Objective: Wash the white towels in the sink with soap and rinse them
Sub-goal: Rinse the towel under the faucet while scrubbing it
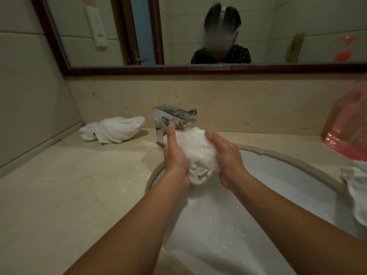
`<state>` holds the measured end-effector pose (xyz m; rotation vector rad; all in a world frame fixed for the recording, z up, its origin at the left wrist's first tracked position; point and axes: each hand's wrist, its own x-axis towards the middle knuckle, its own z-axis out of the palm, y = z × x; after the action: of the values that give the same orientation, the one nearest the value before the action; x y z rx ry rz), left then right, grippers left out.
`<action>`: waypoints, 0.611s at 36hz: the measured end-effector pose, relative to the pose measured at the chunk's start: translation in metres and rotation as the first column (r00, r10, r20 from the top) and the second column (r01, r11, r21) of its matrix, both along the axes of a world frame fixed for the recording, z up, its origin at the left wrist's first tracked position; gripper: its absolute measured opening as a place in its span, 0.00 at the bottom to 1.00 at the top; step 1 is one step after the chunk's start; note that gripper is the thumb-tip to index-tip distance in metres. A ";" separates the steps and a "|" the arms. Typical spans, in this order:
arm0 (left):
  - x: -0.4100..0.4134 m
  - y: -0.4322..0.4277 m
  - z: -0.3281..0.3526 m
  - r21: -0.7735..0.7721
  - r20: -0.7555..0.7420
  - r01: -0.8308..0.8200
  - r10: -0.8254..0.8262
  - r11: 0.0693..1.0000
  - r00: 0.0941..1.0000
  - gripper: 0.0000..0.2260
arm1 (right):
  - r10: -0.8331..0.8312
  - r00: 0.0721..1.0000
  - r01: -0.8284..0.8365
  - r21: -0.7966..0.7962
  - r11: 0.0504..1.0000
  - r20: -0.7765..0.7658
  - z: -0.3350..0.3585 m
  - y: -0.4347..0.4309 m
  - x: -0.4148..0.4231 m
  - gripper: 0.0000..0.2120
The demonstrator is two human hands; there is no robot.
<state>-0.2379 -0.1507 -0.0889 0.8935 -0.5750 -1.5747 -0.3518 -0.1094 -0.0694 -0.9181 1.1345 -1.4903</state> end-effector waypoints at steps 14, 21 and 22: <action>0.010 0.019 0.017 -0.026 0.064 0.035 -0.034 0.999 0.997 0.25 | -0.034 0.999 0.030 0.080 0.996 0.042 -0.012 -0.008 -0.003 0.43; 0.013 0.020 0.021 -0.120 0.068 0.036 -0.028 0.992 0.997 0.21 | 0.221 0.959 -0.254 0.193 0.948 0.178 -0.012 -0.009 -0.017 0.40; 0.012 0.025 0.024 -0.118 0.072 0.050 -0.042 0.992 0.997 0.18 | 0.193 0.974 -0.211 0.167 0.963 0.121 -0.012 -0.009 -0.017 0.35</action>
<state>-0.2262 -0.1255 -0.0651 0.8522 -0.7364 -1.5384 -0.3690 -0.1185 -0.0819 -0.7978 1.0470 -1.2343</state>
